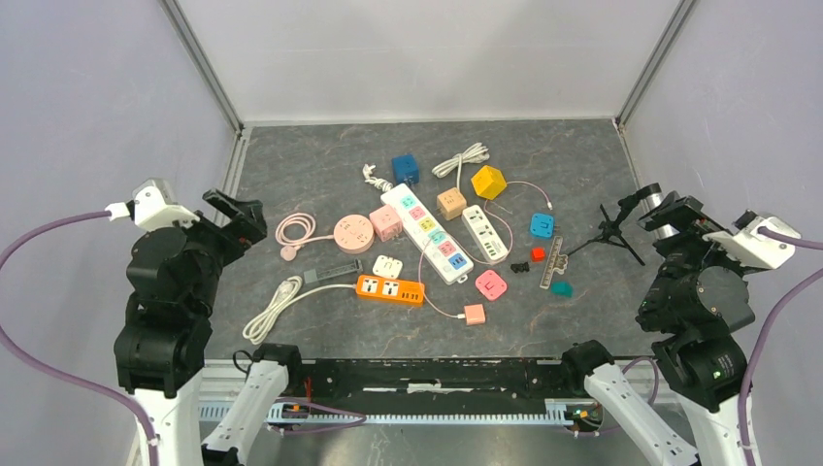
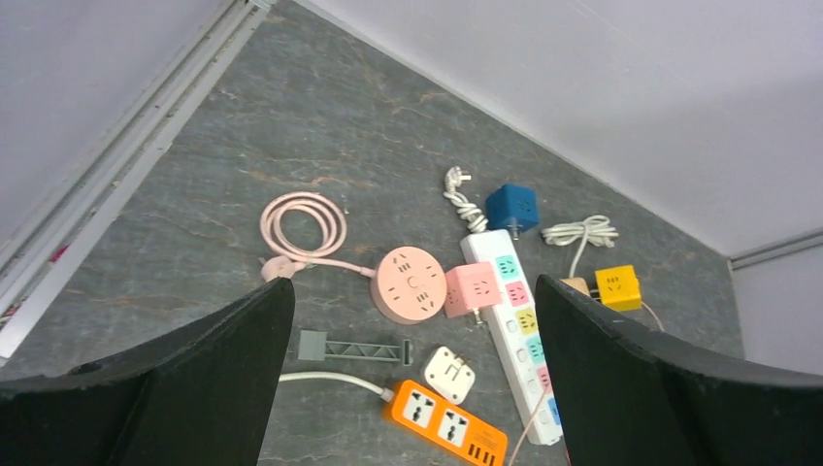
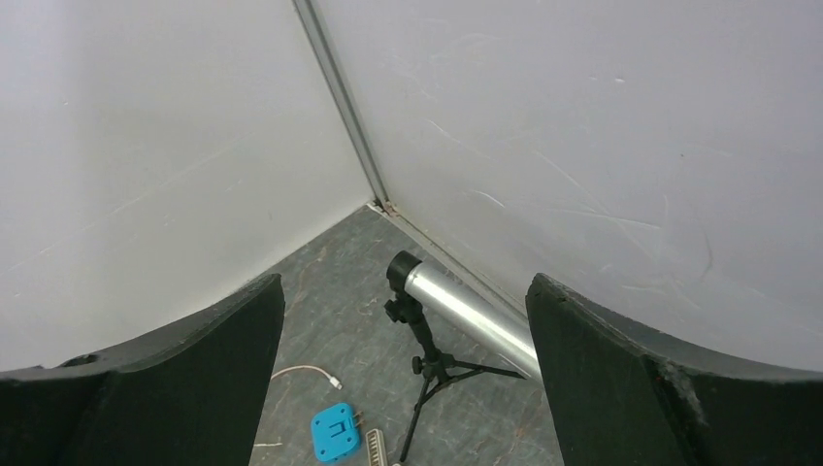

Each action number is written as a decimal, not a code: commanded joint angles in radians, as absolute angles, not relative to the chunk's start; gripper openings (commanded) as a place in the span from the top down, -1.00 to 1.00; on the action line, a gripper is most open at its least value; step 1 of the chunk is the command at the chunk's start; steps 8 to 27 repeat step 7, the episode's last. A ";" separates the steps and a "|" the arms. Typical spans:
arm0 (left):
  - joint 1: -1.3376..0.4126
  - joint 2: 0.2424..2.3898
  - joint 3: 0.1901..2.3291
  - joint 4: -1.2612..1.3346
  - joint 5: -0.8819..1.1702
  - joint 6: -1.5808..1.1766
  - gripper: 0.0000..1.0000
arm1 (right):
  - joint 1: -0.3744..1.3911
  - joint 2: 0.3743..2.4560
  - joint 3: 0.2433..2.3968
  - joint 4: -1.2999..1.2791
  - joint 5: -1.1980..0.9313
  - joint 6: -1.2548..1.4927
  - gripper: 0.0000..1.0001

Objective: Pull the plug off the socket

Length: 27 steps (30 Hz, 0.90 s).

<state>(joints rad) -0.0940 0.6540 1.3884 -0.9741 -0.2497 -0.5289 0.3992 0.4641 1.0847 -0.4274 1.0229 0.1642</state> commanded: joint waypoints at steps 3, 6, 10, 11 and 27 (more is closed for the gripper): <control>-0.097 0.652 1.416 -1.006 -0.331 -0.456 -1.00 | 0.400 0.469 1.091 -0.398 1.050 0.156 -0.96; -0.097 0.651 1.413 -1.007 -0.331 -0.448 -1.00 | 0.400 0.468 1.080 -0.400 1.040 0.176 -0.96; -0.097 0.651 1.414 -1.006 -0.334 -0.447 -1.00 | 0.400 0.468 1.079 -0.398 1.037 0.181 -0.96; -0.097 0.651 1.414 -1.006 -0.334 -0.447 -1.00 | 0.400 0.468 1.079 -0.398 1.037 0.181 -0.96; -0.097 0.651 1.414 -1.006 -0.334 -0.447 -1.00 | 0.400 0.468 1.079 -0.398 1.037 0.181 -0.96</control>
